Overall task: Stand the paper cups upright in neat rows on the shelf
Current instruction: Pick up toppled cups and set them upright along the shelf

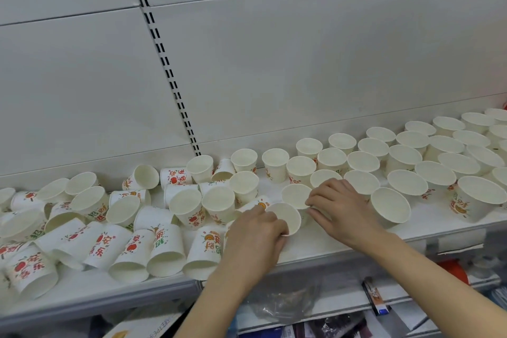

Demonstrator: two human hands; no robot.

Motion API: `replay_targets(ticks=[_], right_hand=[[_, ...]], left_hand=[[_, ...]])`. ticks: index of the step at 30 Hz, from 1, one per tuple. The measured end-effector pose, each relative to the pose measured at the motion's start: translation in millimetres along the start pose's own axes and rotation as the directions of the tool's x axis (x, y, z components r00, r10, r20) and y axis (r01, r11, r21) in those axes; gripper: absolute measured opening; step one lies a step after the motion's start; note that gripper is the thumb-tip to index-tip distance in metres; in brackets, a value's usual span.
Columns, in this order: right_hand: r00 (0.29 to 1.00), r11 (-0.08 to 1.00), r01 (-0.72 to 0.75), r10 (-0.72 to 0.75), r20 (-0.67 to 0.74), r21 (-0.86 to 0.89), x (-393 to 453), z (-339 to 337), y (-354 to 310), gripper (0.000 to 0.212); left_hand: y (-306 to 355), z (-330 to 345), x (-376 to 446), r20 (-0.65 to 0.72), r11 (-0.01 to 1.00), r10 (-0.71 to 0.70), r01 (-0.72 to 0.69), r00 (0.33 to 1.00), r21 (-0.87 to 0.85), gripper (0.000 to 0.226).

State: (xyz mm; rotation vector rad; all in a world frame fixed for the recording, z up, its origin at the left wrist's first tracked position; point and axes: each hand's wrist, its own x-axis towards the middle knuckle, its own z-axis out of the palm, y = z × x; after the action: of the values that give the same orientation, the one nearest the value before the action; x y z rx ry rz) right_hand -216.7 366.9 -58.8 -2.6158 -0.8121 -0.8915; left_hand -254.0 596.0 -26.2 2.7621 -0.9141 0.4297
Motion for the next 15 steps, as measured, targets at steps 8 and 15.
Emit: replay_targets(ticks=[8, 15], right_hand=[[0.991, 0.997, -0.072, 0.067, -0.119, -0.039, 41, 1, -2, 0.015], [0.9, 0.959, -0.233, 0.275, 0.339, -0.16, 140, 34, 13, 0.024]], left_hand=[[-24, -3, 3, -0.132, 0.973, -0.159, 0.133, 0.978, -0.191, 0.025], [-82, -22, 43, -0.011, 0.929, -0.37, 0.37, 0.929, 0.02, 0.027]])
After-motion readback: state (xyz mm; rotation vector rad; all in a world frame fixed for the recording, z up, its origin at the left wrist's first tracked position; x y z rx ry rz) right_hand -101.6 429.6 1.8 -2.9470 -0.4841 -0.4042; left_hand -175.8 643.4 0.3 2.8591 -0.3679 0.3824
